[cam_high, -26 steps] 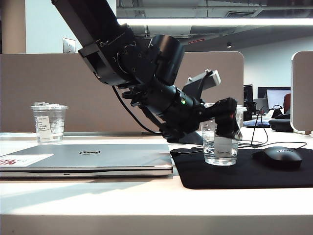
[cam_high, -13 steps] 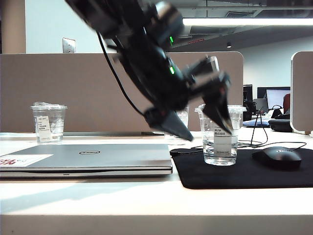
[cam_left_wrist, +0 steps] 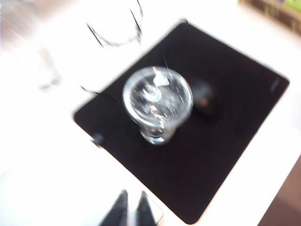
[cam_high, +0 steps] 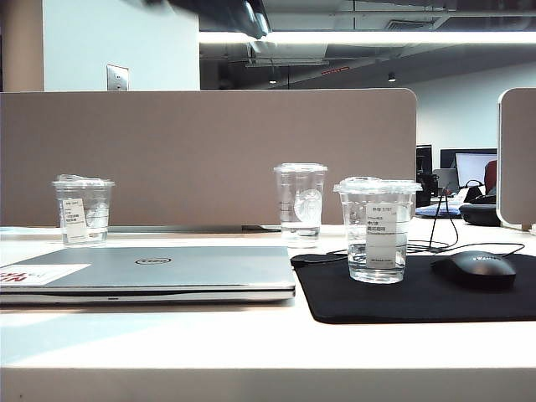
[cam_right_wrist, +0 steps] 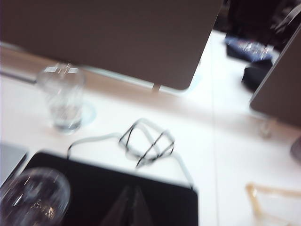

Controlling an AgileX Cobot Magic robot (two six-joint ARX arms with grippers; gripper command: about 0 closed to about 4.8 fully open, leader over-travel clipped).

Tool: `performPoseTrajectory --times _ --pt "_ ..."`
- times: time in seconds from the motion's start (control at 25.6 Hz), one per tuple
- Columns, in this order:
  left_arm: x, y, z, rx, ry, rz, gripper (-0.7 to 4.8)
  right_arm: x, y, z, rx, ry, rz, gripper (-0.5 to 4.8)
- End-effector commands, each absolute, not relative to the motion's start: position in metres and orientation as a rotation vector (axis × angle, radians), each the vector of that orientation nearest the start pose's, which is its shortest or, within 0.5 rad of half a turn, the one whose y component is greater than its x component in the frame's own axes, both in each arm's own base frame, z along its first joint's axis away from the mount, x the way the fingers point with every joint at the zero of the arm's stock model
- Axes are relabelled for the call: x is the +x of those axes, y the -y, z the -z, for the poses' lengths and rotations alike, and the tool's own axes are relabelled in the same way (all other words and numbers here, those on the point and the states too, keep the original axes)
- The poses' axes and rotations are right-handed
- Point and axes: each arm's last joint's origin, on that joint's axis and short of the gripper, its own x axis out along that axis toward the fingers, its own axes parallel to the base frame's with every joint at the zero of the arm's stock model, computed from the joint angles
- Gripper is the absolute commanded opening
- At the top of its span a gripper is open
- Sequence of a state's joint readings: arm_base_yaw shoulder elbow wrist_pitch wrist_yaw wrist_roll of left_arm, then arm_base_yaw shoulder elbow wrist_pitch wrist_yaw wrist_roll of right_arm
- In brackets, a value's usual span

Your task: Pick up the coffee cup on the middle and place it on the right side of the laptop.

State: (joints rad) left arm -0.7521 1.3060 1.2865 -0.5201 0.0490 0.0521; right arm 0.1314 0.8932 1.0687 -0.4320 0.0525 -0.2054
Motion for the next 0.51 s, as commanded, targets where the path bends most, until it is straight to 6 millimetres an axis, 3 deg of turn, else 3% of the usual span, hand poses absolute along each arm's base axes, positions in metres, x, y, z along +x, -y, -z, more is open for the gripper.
performPoseTrajectory --times 0.04,0.27,0.39,0.51 --pt "0.178 0.166 -0.385 0.255 -0.478 0.719 -0.06 0.152 -0.022 -0.385 -0.188 -0.32 -0.13 -0.05" --pt "0.136 0.12 -0.387 0.382 -0.577 0.552 -0.06 0.092 -0.013 -0.388 -0.172 -0.314 -0.133 -0.05" --pt "0.122 0.107 -0.376 0.375 -0.568 0.556 -0.06 0.066 -0.009 -0.386 -0.151 -0.275 -0.127 -0.05" --pt "0.106 0.092 -0.353 0.33 -0.545 0.544 -0.06 0.048 -0.007 -0.379 -0.139 -0.216 -0.153 -0.05"
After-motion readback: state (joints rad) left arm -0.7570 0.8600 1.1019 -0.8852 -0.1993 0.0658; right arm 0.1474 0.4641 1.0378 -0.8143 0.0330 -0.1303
